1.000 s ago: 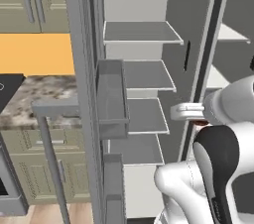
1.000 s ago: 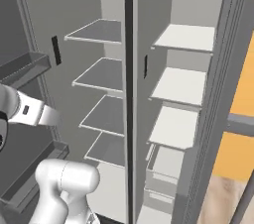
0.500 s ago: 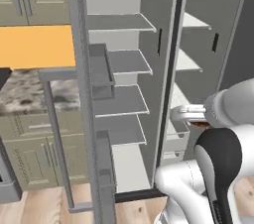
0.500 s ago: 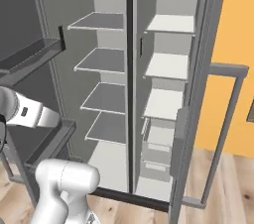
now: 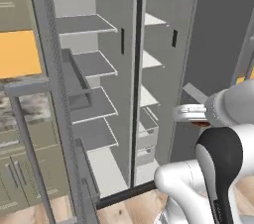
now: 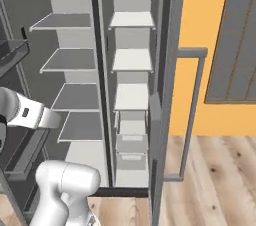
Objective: Gather the garlic and mushroom from the fridge and place them on a tray on the dining counter. Then gather the chicken drumstick and fish from the fridge and place them on the other tray.
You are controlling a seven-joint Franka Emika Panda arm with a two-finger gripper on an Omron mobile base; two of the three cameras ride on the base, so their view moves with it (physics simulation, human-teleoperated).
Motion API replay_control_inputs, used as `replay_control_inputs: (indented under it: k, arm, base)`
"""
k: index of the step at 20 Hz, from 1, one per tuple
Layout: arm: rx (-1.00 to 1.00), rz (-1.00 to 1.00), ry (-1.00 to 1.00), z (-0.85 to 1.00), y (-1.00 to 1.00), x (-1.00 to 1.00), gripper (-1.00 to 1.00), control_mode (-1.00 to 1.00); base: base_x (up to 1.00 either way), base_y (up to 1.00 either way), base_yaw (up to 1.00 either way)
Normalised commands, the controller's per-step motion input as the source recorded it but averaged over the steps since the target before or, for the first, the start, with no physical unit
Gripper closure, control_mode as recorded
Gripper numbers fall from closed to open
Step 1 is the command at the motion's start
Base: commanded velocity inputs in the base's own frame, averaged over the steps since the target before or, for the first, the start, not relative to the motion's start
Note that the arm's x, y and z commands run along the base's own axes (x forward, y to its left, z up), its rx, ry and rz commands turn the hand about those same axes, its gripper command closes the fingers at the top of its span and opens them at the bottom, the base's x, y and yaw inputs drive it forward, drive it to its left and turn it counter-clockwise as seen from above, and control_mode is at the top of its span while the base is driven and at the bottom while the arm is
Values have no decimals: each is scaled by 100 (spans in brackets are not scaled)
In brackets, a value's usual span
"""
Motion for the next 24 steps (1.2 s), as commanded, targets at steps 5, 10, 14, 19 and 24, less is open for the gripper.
replay_control_inputs:
  k: [5,10,14,19,24]
  arm:
    - [0,0,0,0,0,0,100,100]
    - [0,0,0,0,0,0,100,100]
    - [0,0,0,0,0,0,100,100]
    - [0,0,0,0,0,0,100,100]
    - [0,0,0,0,0,0,100,100]
  base:
    - [-36,-7,-48]
    - [-40,1,-56]
    - [-42,-5,-57]
    - [-36,-16,-55]
    - [-38,-28,-54]
